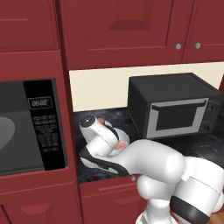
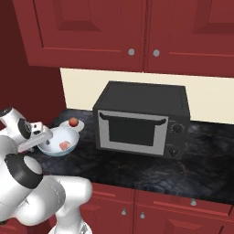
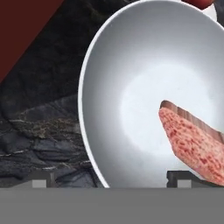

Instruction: Remove the peach from the bowl and place it on the small plate. Then place the bowl with only the steak in the microwave, close the door, and press the start button to microwave the steak.

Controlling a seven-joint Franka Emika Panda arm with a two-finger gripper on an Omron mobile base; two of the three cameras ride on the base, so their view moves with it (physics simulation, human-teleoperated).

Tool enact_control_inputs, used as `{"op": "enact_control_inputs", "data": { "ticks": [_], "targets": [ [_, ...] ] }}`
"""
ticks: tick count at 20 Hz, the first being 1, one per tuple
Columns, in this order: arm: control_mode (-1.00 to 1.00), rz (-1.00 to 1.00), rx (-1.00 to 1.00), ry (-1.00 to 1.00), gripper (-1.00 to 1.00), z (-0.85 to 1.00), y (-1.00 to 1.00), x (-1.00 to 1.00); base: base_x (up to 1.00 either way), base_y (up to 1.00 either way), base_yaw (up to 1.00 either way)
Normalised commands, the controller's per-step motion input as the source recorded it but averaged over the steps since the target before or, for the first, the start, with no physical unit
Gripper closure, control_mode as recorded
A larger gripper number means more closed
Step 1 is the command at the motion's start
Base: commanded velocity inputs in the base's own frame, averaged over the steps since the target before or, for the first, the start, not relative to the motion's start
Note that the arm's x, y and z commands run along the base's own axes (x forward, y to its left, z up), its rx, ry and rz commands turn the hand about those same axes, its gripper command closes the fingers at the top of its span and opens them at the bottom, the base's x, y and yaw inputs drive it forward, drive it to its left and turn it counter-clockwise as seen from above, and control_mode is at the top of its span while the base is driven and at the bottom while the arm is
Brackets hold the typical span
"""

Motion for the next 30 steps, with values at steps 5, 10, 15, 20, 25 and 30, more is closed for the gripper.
{"op": "enact_control_inputs", "data": {
  "ticks": [5, 10, 15, 20, 25, 30],
  "targets": [
    [-1.00, 0.00, -0.10, 0.21, -1.00, -0.37, 0.08, 0.14, 0.00, 0.00, 0.00],
    [-1.00, 0.00, -0.06, 0.08, -1.00, -0.21, 0.04, 0.15, 0.00, 0.00, 0.00],
    [-1.00, 0.00, 0.00, -0.02, 1.00, -0.14, -0.02, -0.10, 0.00, 0.00, 0.00],
    [-1.00, 0.00, 0.00, -0.10, 1.00, 0.00, -0.09, -0.04, 0.00, 0.00, 0.00],
    [-1.00, 0.00, 0.00, -0.11, 1.00, 0.10, -0.16, -0.06, 0.00, 0.00, 0.00],
    [-1.00, 0.00, 0.00, -0.04, 1.00, 0.50, -0.34, -0.25, 0.00, 0.00, 0.00]
  ]
}}
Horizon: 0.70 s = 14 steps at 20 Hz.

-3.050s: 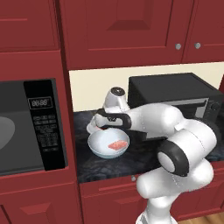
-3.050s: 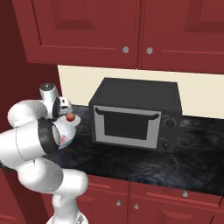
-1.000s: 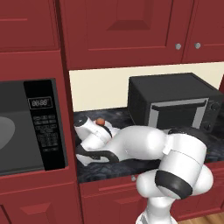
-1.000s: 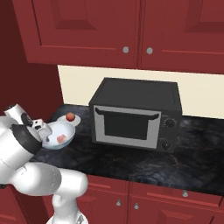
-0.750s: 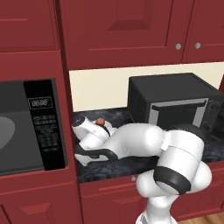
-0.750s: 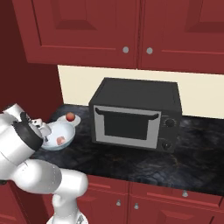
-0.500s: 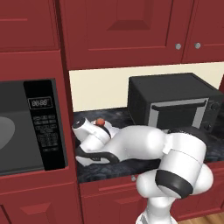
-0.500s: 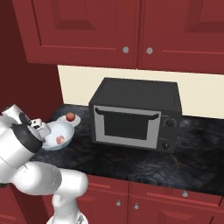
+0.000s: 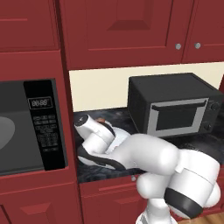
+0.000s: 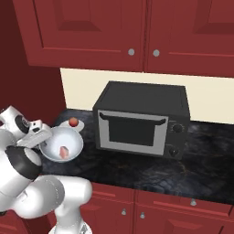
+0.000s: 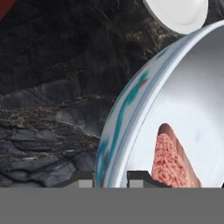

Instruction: Remove the peach from the bowl and place it on the small plate. Then place the bowl with only the steak in the microwave, close the door, and press the start button to microwave the steak.

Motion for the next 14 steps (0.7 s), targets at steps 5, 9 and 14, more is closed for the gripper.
{"op": "enact_control_inputs", "data": {
  "ticks": [5, 9, 14],
  "targets": [
    [-1.00, 0.00, -0.01, -0.03, 1.00, 0.69, -0.15, -0.47, 0.00, 0.00, 0.00],
    [-1.00, 0.00, -0.14, 0.02, 1.00, 0.80, -0.01, -0.56, 0.00, 0.00, 0.00],
    [-1.00, 0.09, -0.17, 0.02, 1.00, 0.58, -0.21, -0.53, 0.00, 0.00, 0.00]
  ]
}}
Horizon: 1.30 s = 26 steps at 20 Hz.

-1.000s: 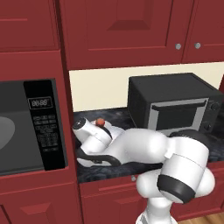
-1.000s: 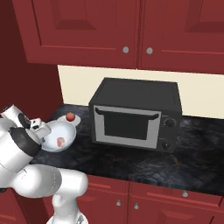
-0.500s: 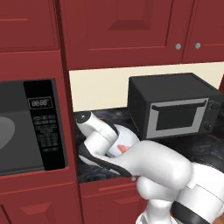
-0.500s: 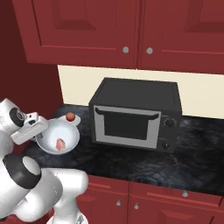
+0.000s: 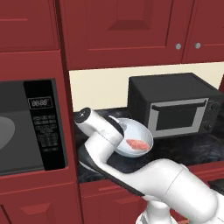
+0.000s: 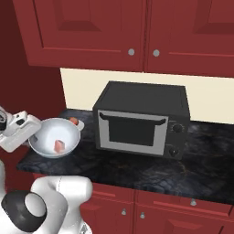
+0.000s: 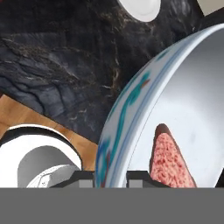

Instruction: Remove the peach from the bowl and place it on the small plate. Then place the bowl with only the steak in the microwave, close the door, and press the start button to microwave the steak.

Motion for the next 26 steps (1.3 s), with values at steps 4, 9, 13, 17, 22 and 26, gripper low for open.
{"op": "enact_control_inputs", "data": {
  "ticks": [4, 9, 13, 17, 22, 26],
  "targets": [
    [-1.00, 0.15, -0.17, 0.00, 1.00, 0.51, -0.39, -0.55, 0.00, 0.00, 0.00],
    [-1.00, 0.12, -0.17, 0.00, 1.00, 0.47, -0.58, -0.51, 0.00, 0.00, 0.00],
    [-1.00, 0.12, -0.11, 0.00, 1.00, 0.42, -0.82, -0.25, 0.00, 0.00, 0.00],
    [-1.00, 0.06, -0.05, -0.02, 1.00, 0.29, -0.95, -0.03, 0.00, 0.00, 0.00],
    [-1.00, 0.01, 0.01, 0.06, 1.00, -0.03, -0.12, 0.00, 0.00, 0.00, 0.00],
    [-1.00, 0.00, 0.00, 0.01, 1.00, -0.12, 0.00, -0.19, 0.00, 0.00, 0.00]
  ]
}}
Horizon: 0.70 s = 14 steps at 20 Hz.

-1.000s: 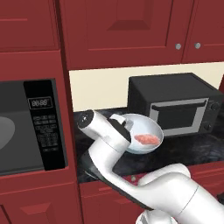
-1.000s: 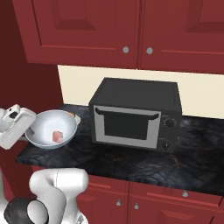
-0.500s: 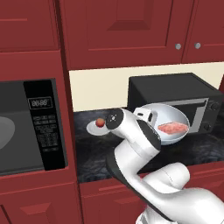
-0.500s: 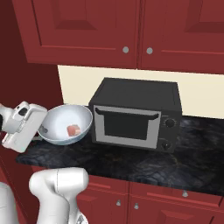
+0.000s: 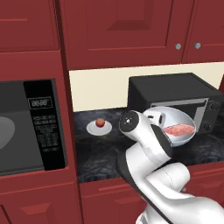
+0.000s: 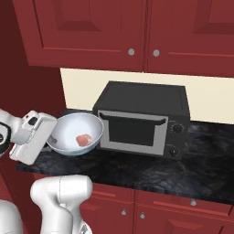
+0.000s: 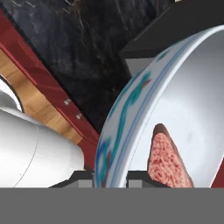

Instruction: Remove the peach from the bowl and place it on the small plate. Then place the bowl with only the steak in the microwave, close the door, and press the start button to microwave the steak.

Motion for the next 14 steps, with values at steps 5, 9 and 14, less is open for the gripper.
{"op": "enact_control_inputs", "data": {
  "ticks": [5, 9, 14],
  "targets": [
    [1.00, 0.00, 0.00, 0.00, 1.00, 0.00, 0.00, 0.00, -1.00, 0.18, 0.00],
    [1.00, 0.00, 0.00, 0.00, 1.00, 0.00, 0.00, 0.00, -0.96, 0.98, 0.01],
    [1.00, 0.00, 0.00, 0.00, 1.00, 0.00, 0.00, 0.00, -0.28, 1.00, 0.00]
  ]
}}
